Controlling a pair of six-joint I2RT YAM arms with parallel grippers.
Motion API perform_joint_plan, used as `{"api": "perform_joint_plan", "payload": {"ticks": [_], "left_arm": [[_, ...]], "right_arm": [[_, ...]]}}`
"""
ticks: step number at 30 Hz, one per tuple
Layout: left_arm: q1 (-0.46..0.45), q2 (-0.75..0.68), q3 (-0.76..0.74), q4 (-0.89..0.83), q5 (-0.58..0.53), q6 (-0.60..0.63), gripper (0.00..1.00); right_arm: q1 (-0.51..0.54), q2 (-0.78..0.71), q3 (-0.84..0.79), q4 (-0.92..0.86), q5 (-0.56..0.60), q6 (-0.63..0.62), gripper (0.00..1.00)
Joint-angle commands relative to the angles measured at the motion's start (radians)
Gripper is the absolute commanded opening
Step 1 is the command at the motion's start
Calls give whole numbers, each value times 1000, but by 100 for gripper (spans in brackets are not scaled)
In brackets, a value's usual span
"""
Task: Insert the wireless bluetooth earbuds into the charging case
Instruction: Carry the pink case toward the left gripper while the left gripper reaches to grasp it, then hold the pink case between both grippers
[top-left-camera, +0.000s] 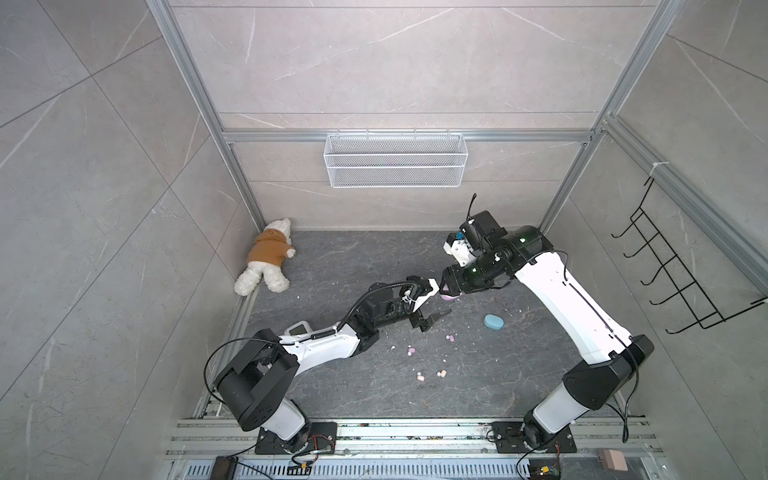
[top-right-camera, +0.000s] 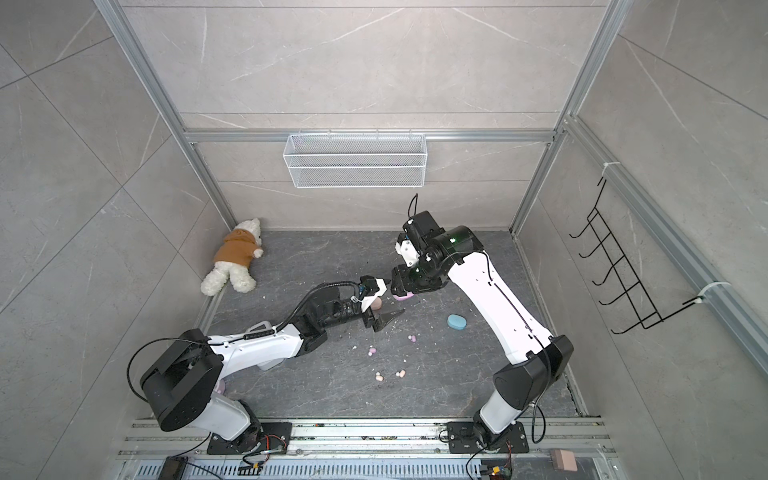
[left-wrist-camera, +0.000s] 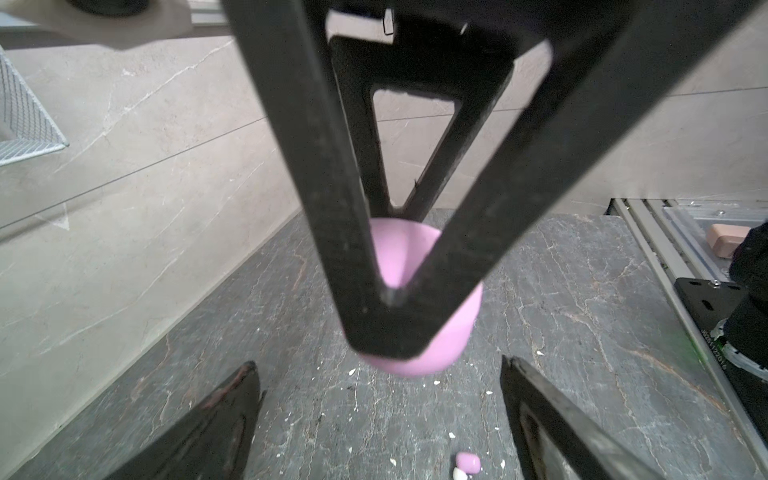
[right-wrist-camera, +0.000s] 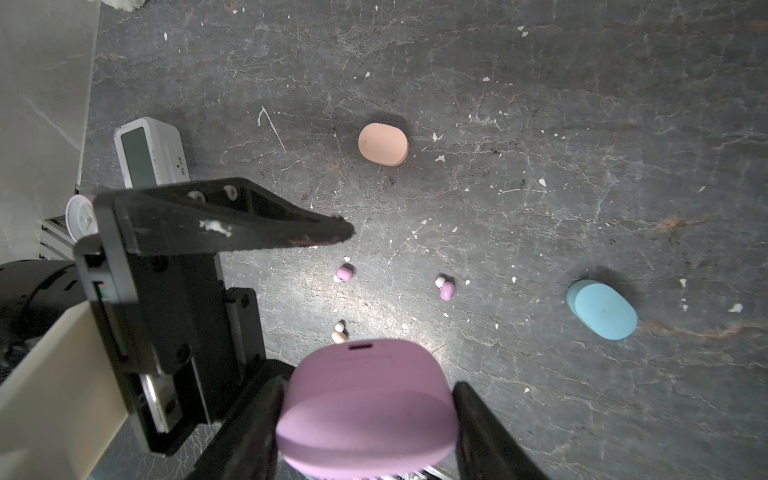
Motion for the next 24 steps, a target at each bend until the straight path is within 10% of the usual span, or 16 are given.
{"api": "perform_joint_plan", "payload": {"ticks": [1, 24], "left_arm": [[-3, 16, 41, 78, 54, -31, 90], [-12, 35, 67, 99, 72, -38, 66]], "right_arm": [[9, -18, -18, 24, -20, 23, 60], [32, -12, -17, 59, -50, 53, 60]]}}
